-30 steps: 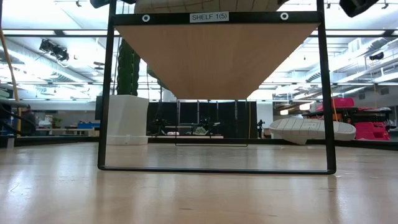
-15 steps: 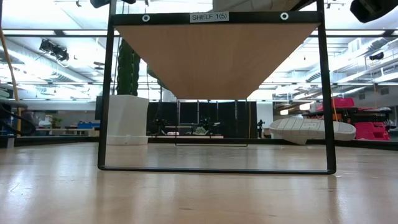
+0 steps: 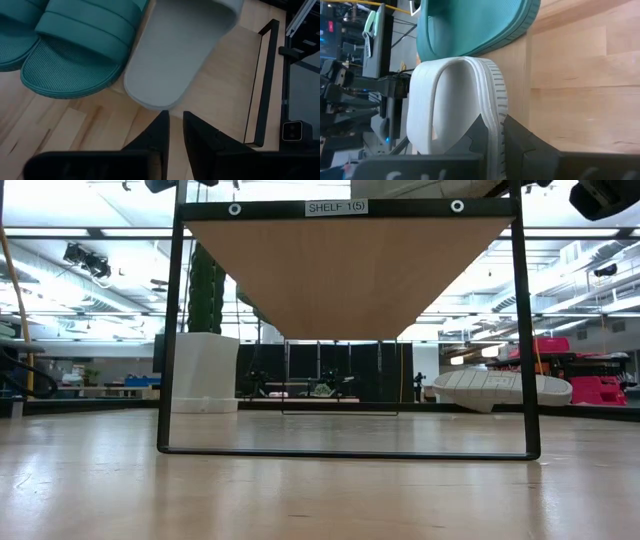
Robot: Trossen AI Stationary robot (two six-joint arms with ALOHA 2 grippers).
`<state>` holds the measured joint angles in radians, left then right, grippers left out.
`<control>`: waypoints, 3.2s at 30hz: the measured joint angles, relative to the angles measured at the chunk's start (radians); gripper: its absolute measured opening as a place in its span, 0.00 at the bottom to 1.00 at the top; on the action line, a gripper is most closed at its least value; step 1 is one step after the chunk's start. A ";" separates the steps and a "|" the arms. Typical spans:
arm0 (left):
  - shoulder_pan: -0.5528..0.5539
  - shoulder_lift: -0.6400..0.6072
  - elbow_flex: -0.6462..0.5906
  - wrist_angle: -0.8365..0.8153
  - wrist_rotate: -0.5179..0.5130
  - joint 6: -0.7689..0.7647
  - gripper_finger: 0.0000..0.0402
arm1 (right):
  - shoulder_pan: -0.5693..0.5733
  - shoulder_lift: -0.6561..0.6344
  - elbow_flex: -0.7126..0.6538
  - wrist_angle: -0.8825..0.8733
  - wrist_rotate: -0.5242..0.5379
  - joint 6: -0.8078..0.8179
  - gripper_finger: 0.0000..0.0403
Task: Pick and place slides into the shelf
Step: Put the left gray slide on the shelf
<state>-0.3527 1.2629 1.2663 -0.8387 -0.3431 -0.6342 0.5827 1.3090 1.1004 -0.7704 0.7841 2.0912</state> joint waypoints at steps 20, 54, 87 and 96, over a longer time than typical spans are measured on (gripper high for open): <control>0.000 0.000 0.000 0.003 0.000 -0.001 0.13 | -0.021 0.006 -0.116 0.203 -0.016 0.003 0.08; 0.000 0.000 0.000 0.027 0.001 -0.009 0.12 | -0.106 0.005 -0.146 0.202 -0.085 -0.119 0.08; 0.000 0.000 0.000 0.030 0.001 -0.010 0.12 | -0.129 0.005 -0.146 0.177 -0.087 -0.120 0.18; 0.000 0.000 0.000 0.056 0.000 -0.010 0.14 | -0.130 0.005 -0.146 0.178 -0.111 -0.119 0.25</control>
<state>-0.3531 1.2629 1.2663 -0.7826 -0.3427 -0.6437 0.4526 1.3144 0.9543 -0.5922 0.6736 1.9724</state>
